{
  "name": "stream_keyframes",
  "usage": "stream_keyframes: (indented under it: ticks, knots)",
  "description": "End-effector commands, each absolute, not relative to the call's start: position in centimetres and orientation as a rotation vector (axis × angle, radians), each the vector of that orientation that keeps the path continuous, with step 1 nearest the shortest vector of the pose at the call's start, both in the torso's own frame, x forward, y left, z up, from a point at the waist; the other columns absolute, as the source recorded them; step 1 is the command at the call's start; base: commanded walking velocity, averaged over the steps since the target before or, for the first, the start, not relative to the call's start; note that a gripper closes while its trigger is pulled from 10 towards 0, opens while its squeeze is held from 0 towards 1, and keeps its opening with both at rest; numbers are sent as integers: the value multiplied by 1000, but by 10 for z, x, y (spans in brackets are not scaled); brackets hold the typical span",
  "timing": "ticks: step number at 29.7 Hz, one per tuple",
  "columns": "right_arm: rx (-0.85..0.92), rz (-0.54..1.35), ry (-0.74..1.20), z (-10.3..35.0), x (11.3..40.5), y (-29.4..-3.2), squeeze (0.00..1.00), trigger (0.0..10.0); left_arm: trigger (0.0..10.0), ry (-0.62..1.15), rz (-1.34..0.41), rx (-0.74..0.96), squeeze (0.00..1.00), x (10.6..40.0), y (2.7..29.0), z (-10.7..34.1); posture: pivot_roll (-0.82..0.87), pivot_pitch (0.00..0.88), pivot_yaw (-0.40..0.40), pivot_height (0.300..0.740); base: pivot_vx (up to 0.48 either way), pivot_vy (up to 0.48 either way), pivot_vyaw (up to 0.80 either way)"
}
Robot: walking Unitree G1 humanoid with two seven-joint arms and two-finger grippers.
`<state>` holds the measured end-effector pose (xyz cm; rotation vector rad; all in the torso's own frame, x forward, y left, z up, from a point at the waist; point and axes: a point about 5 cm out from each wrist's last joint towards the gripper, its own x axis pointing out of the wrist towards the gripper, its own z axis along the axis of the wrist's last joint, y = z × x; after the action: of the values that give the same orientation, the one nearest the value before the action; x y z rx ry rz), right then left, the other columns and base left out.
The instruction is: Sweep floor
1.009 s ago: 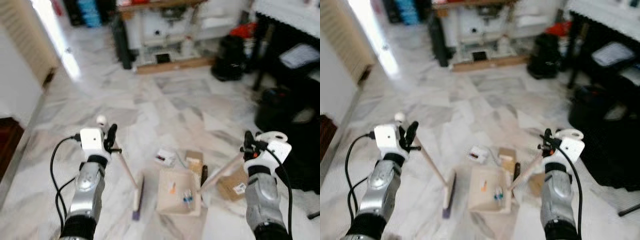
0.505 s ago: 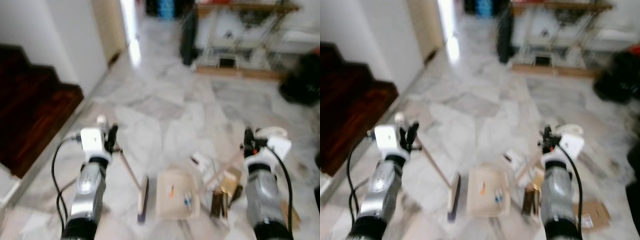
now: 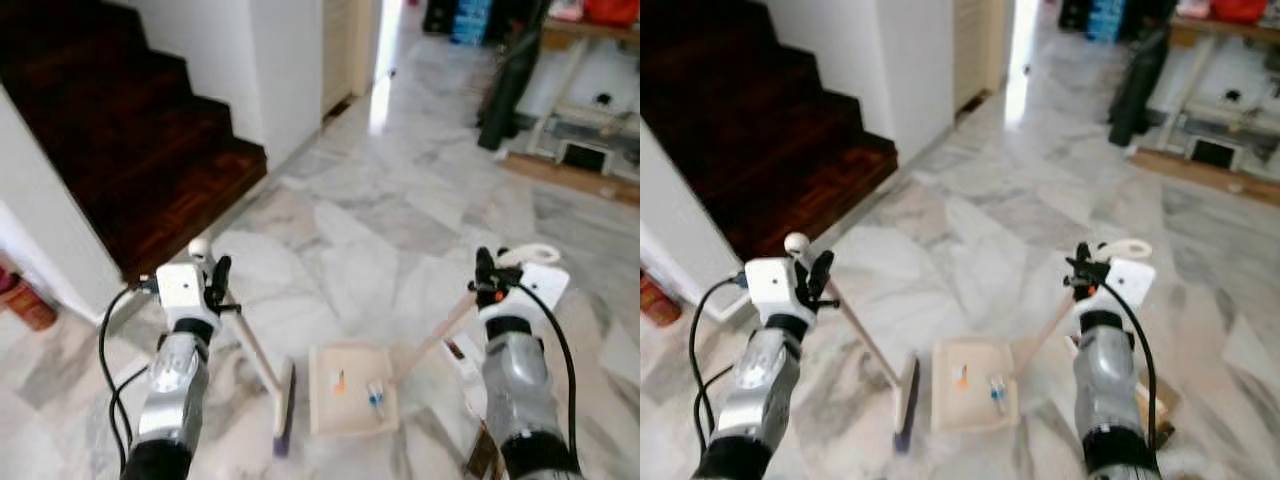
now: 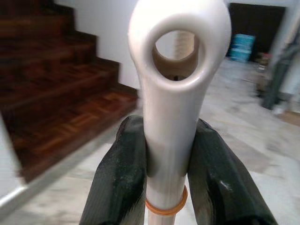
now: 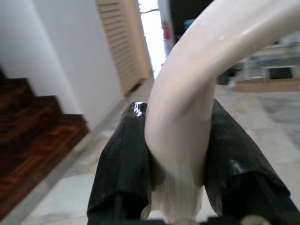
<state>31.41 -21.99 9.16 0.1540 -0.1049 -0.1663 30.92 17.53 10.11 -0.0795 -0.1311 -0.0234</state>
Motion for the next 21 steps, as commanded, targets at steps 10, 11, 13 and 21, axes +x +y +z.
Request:
stream_keyframes:
  ticks: [10, 11, 13, 21]
  knots:
    - [184, -161, -153, 100, 316, -218, 0, 10000, 10000, -176, -34, -64, 0, 309, 172, 110, 7, 0, 11, 740, 0, 0, 800]
    - [185, -162, -152, 100, 316, -218, 0, 10000, 10000, -176, -34, -64, 0, 309, 172, 110, 7, 0, 11, 740, 0, 0, 800]
    - [187, -163, -151, 99, 316, -218, 0, 10000, 10000, -176, -34, -64, 0, 309, 172, 110, 10, 0, 11, 740, 0, 0, 800]
    - [198, -165, -143, 98, 316, -218, 0, 10000, 10000, -174, -34, -61, 0, 309, 172, 111, 13, 0, 11, 740, 0, 0, 800]
